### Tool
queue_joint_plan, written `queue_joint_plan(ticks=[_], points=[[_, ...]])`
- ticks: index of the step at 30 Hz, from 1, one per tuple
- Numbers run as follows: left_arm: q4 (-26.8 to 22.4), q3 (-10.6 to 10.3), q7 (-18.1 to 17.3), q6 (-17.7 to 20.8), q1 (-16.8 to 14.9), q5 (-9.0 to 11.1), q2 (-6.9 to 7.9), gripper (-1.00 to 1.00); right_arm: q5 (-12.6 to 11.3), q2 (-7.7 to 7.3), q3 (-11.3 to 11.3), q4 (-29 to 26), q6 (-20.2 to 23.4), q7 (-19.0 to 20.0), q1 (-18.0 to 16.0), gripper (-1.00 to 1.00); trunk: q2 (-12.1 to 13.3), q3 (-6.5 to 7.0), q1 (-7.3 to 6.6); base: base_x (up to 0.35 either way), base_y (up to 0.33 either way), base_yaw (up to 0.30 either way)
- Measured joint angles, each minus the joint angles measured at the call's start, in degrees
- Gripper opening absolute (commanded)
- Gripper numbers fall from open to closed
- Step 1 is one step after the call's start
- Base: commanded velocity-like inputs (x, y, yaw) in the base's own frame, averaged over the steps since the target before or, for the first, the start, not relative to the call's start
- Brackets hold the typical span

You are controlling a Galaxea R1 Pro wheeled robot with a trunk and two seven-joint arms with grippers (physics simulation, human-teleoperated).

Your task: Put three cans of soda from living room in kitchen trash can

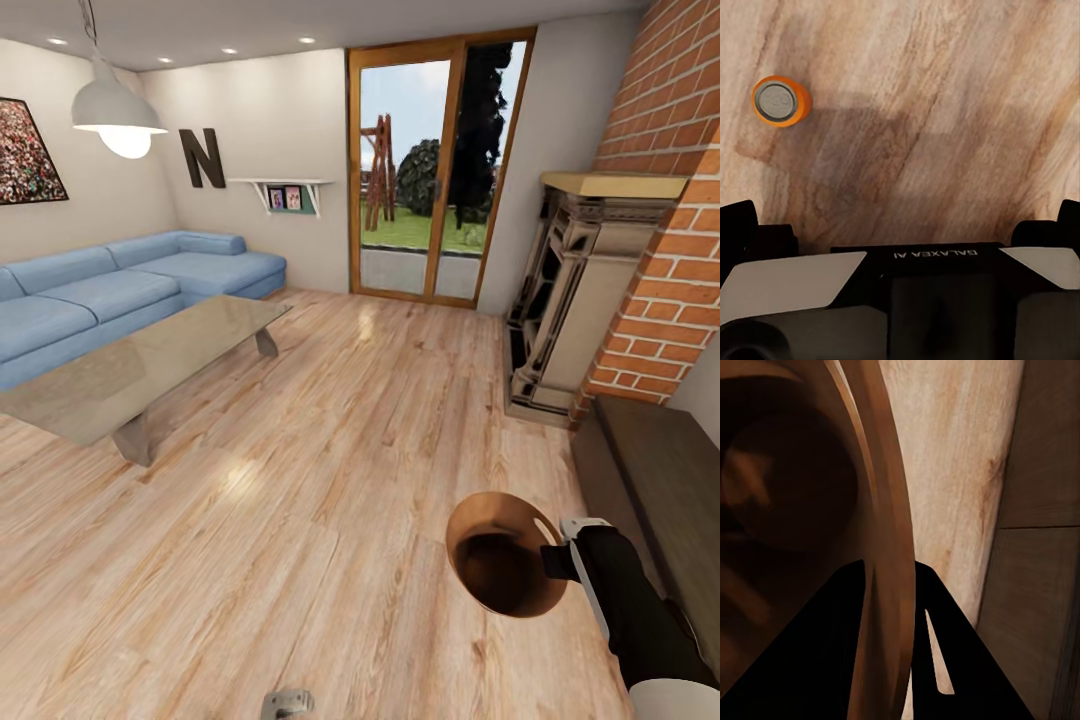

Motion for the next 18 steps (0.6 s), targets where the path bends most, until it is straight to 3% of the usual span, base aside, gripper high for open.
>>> queue_joint_plan(ticks=[13,18], points=[[-0.6,-0.1,0.4,0.0,-0.1,-0.1,0.22,1.0,0.0,0.01,0.1,0.0,0.0,0.0,0.0,-1.0,0.0,-0.01,0.0,0.036,0.016,0.001],[-3.0,-0.1,0.5,0.6,-0.7,-0.1,2.04,1.0,0.0,0.02,0.5,0.0,0.0,0.0,0.0,-1.0,0.0,-0.01,0.0,0.004,0.002,0.0]])
